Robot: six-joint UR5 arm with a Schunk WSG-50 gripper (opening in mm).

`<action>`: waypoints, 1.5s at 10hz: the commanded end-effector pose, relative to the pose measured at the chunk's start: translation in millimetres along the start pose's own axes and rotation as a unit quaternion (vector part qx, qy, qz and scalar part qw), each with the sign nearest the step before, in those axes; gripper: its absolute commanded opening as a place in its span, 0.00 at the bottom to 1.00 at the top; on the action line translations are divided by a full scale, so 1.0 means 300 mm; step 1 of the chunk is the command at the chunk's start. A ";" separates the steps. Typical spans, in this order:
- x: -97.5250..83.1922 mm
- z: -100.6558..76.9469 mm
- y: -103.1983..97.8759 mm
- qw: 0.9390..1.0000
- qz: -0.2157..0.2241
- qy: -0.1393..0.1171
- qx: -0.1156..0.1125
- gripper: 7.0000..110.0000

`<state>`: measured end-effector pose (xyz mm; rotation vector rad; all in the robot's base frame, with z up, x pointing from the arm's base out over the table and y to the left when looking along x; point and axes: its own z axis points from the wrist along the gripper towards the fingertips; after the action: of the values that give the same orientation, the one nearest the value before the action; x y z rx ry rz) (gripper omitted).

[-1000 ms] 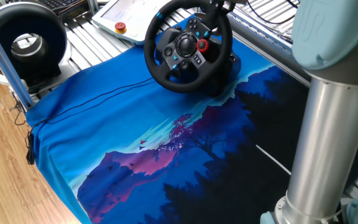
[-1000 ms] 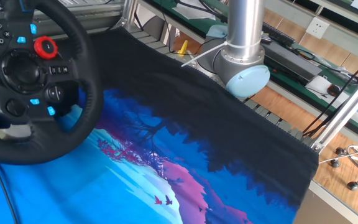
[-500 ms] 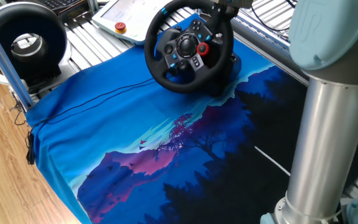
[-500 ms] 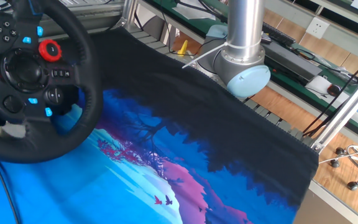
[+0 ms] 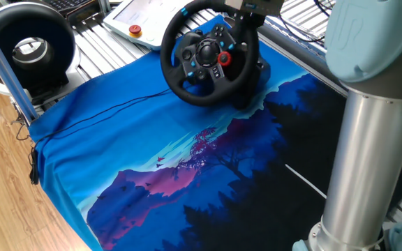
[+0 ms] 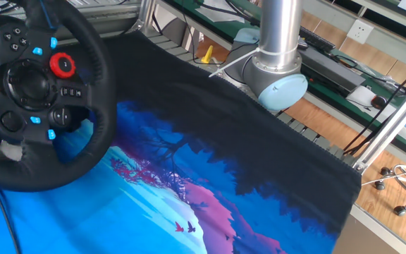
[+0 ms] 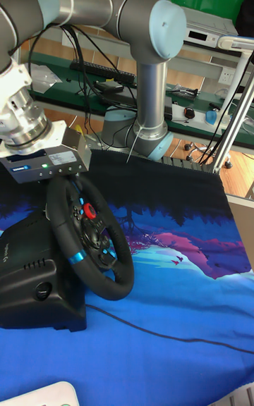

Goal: Rotate the steering wheel 90 degrees clockwise

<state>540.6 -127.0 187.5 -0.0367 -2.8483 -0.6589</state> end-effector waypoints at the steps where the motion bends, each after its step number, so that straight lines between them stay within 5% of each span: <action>1: 0.062 -0.102 -0.051 0.998 -0.045 0.031 -0.007 0.15; 2: 0.052 -0.093 -0.024 0.999 -0.037 0.031 -0.006 0.36; 4: 0.035 -0.089 0.003 0.998 -0.056 0.034 -0.025 0.36; 5: 0.042 -0.092 -0.003 0.997 -0.060 0.037 -0.025 0.57; 10: -0.032 -0.076 0.047 0.997 -0.067 0.029 -0.027 0.57; 15: -0.098 -0.107 0.110 0.997 -0.080 -0.013 0.016 0.57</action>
<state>565.9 -117.3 217.5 0.1646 -2.8496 -0.6801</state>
